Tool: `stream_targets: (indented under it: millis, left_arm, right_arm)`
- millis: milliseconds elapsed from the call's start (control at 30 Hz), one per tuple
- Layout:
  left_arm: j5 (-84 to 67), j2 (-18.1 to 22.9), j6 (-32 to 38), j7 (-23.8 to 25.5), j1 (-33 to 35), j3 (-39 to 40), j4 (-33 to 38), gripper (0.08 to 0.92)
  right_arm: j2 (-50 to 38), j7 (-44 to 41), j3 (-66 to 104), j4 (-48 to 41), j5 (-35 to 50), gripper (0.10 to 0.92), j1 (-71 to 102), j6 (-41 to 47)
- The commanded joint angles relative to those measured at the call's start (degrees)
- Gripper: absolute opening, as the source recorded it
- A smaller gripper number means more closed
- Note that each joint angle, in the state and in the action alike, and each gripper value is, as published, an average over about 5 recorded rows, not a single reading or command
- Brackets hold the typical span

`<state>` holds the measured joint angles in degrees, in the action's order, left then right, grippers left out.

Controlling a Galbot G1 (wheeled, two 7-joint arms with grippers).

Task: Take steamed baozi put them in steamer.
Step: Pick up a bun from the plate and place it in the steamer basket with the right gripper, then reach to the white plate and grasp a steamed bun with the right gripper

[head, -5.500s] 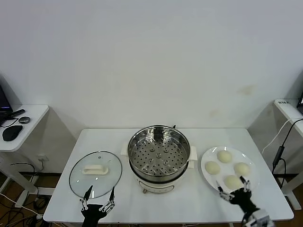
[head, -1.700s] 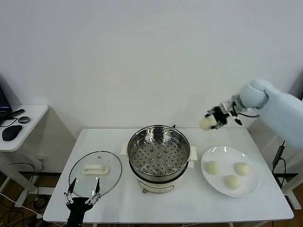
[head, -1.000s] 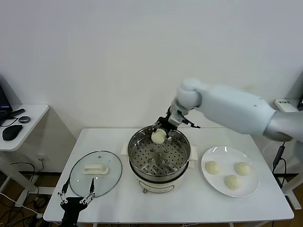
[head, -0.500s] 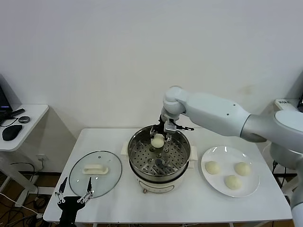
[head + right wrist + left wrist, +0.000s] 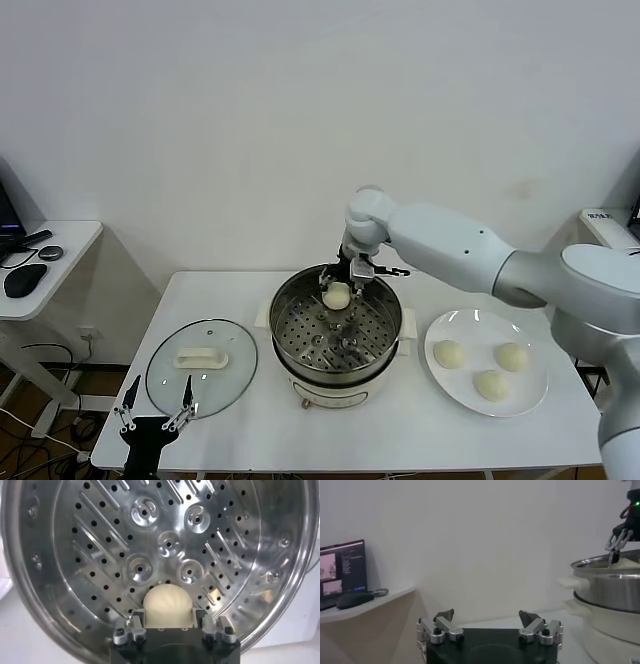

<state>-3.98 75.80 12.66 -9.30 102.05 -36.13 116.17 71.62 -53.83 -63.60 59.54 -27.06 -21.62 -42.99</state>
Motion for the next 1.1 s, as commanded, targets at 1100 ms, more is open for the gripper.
stream_targets:
  millis: [1100]
  left_arm:
    - [-0.20,-2.89,-7.71,-1.13,-1.82,1.23,0.83,0.823]
  right_arm:
    - [-46.52,-13.65,-11.15,35.49,30.96,0.823,-11.35,63.00]
